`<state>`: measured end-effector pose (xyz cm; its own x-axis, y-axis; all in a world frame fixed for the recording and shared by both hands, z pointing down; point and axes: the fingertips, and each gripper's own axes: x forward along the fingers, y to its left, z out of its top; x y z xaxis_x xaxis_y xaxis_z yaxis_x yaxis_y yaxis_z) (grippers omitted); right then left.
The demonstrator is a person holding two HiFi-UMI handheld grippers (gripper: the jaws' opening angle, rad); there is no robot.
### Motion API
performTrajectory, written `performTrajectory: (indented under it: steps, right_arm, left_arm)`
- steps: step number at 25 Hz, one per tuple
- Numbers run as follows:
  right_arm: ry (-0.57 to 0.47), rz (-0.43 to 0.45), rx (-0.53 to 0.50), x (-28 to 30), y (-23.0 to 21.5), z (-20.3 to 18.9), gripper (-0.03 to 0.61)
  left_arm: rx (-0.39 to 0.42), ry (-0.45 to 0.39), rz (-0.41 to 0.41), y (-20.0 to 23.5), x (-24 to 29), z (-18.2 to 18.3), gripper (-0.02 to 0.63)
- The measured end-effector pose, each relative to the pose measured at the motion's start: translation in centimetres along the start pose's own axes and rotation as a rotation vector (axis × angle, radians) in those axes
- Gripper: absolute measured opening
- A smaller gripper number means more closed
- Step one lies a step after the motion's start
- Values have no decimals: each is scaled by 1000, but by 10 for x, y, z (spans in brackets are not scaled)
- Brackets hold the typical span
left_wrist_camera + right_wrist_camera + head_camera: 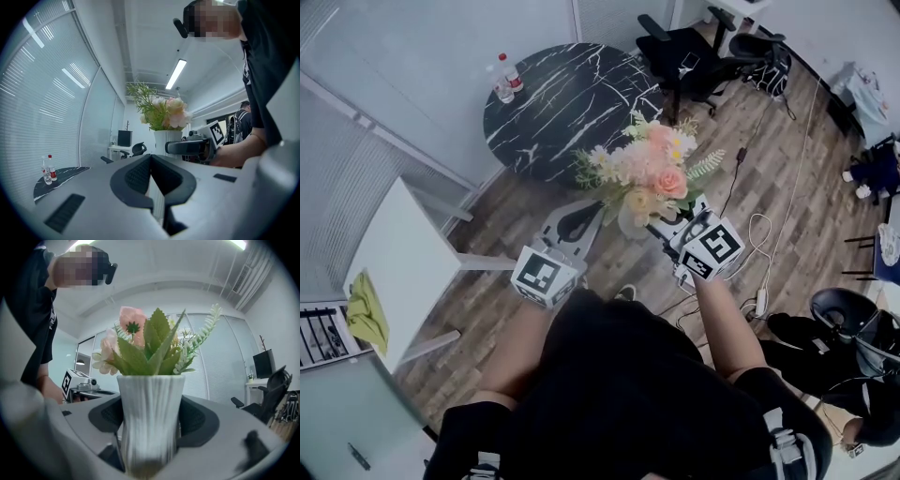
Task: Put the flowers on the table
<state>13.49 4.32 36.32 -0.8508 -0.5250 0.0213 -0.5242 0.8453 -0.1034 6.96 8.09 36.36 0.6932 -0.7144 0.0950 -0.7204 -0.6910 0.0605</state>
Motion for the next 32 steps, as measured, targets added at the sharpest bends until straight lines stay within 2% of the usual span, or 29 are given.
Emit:
performTrajectory:
  steps: [12,32]
  right_arm:
    - [15,-15,-6,36,-32,-5,341]
    - [36,-28,-42,151,-94,3,341]
  left_arm:
    - [-9,1,-9,43,20,-7,12]
    - [-27,-20,-47,170,69,1,12]
